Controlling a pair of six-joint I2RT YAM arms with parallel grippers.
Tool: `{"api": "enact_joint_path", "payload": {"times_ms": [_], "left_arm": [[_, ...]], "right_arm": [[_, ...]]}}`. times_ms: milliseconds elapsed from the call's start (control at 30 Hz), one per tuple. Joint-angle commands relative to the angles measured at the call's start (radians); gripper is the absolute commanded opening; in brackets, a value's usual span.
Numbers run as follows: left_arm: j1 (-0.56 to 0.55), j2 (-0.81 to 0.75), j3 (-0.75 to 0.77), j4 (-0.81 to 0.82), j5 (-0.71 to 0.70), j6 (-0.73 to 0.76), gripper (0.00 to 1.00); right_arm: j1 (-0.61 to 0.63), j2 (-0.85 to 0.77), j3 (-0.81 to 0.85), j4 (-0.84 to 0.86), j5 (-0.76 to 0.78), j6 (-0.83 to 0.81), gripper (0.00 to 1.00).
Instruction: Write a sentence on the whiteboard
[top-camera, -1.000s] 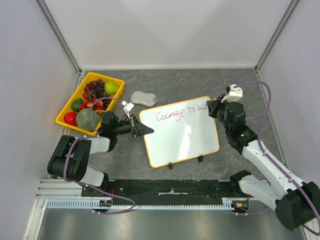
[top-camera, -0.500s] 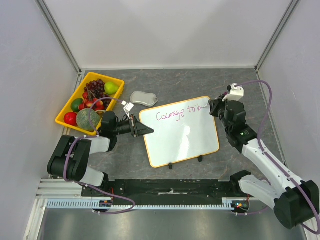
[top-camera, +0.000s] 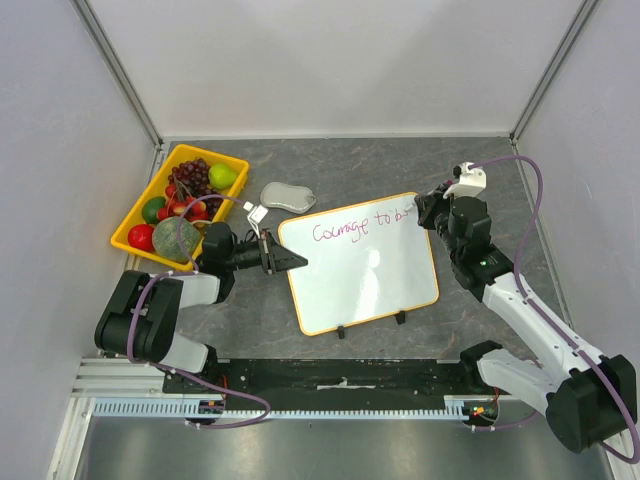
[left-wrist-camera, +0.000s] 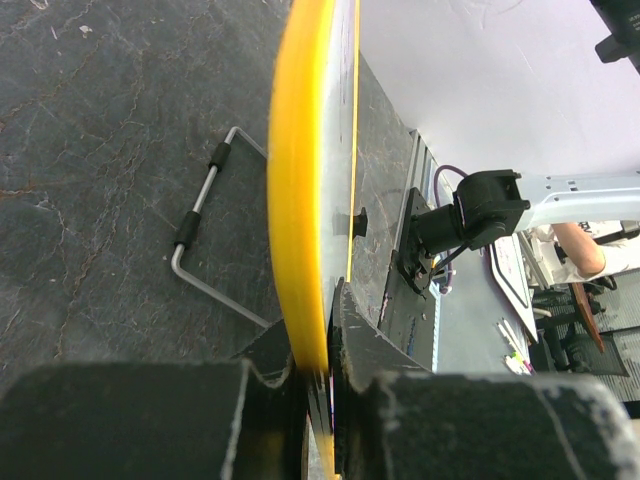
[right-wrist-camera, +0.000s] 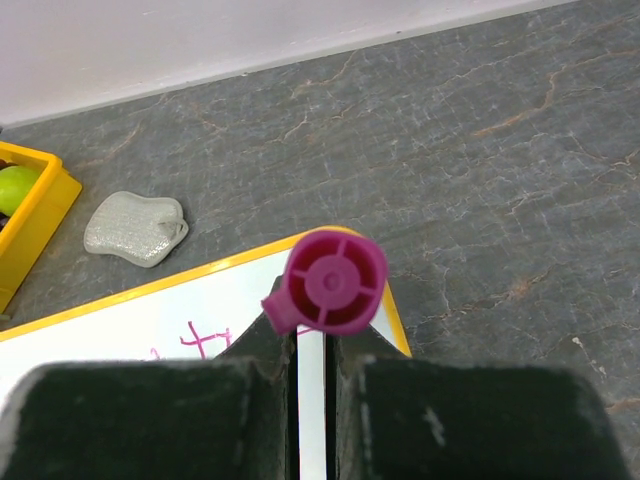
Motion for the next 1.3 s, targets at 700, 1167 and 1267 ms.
{"api": "enact_joint_path", "payload": {"times_ms": [700,1167,1267], "left_arm": [[-0.011,0.018,-0.011,-0.039,-0.074,0.16,0.02],[-0.013,0.02,-0.009,-0.039,-0.074,0.16,0.02],[-0.014,0.023,-0.008,-0.039,-0.073,0.161,0.02]], "right_arm": [[-0.005,-0.044,-0.06,-0.015,-0.022,0.005,0.0],[-0.005,-0.057,-0.082,-0.035,0.003,-0.012,0.0],[-0.005,-0.061,-0.076,-0.041,0.02,-0.018,0.0]]}}
